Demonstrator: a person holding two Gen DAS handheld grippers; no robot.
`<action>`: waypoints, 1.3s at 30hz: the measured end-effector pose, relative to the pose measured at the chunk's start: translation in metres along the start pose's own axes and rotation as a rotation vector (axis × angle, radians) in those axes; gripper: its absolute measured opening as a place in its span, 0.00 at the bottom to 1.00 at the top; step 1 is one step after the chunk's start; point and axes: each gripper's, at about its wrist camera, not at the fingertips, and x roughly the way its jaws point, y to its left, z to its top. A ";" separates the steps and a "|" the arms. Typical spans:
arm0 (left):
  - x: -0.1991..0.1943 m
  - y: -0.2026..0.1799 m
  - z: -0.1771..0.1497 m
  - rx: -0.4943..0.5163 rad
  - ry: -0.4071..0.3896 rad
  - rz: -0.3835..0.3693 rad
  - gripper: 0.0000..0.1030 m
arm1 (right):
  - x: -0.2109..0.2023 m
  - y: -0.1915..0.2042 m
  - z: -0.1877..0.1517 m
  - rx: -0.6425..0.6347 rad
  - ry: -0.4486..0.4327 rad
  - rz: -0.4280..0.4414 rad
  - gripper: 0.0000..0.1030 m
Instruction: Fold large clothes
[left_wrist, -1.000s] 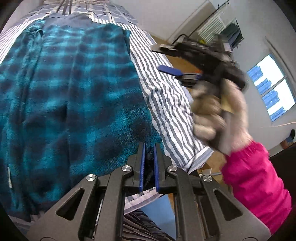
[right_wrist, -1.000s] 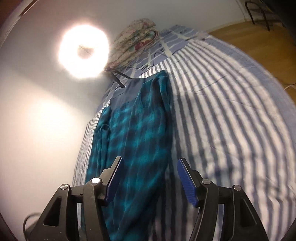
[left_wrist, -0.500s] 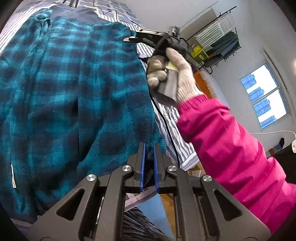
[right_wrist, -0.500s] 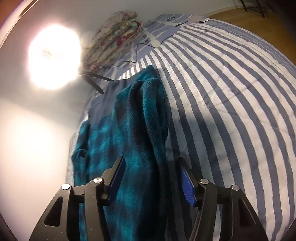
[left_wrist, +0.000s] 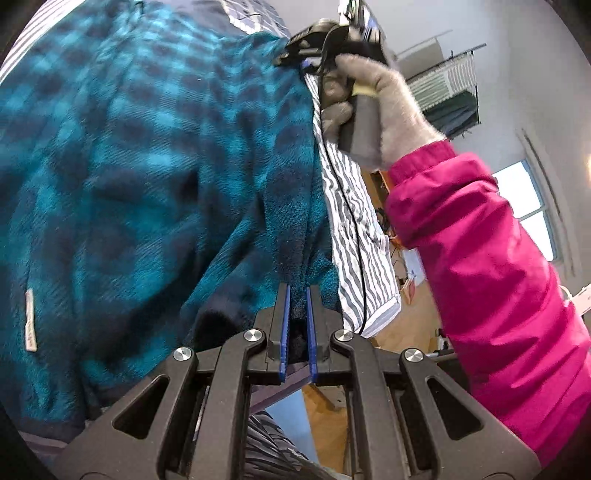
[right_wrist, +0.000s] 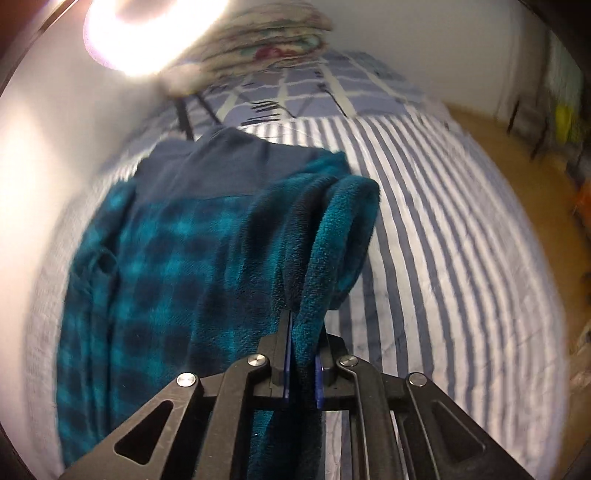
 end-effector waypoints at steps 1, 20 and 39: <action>-0.002 0.003 0.000 -0.009 -0.001 -0.004 0.06 | -0.003 0.012 0.002 -0.042 -0.005 -0.031 0.06; -0.020 0.060 -0.010 -0.133 -0.034 0.020 0.05 | 0.052 0.187 -0.028 -0.477 0.046 -0.099 0.06; -0.047 0.028 -0.032 -0.051 -0.095 0.108 0.06 | -0.063 0.054 -0.069 -0.156 -0.044 0.296 0.28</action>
